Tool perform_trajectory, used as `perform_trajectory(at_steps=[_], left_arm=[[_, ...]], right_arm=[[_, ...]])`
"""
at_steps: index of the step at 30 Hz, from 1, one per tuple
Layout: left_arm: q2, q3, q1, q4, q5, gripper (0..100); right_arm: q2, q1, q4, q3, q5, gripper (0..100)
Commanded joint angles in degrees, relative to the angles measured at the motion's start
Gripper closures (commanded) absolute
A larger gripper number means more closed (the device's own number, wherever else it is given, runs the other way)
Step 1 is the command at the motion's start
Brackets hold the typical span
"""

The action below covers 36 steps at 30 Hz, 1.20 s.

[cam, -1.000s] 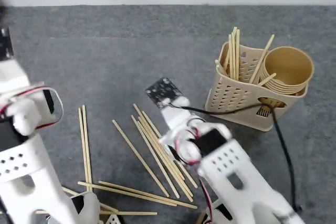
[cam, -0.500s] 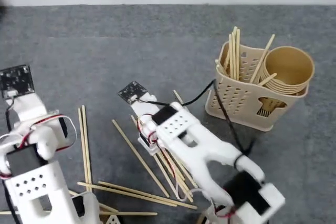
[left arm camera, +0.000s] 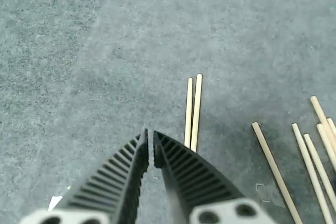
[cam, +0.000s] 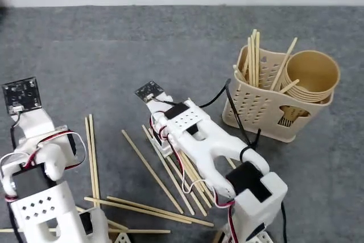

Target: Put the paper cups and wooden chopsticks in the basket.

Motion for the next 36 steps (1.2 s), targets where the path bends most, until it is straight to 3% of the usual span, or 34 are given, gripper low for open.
perform_trajectory(at_steps=[1,7,16,25,36], left_arm=[[-1.3,-0.2,-0.2,-1.2,-0.2,98],[-1.3,-0.2,-0.2,-1.2,-0.2,98],[-1.3,-0.2,-0.2,-1.2,-0.2,98],[-1.3,-0.2,-0.2,-1.2,-0.2,98],[-1.3,-0.1,-0.2,-1.1,-0.2,98]], right_arm=[[2.5,1.5,-0.4,-1.9,2.5,86.3],[2.6,1.4,-0.8,-2.0,3.1,99.5],[0.3,1.7,5.6,-6.9,3.1,99.1],[-11.0,1.8,18.3,-14.9,5.3,99.1],[-25.5,3.9,26.8,-27.1,6.7,99.1]])
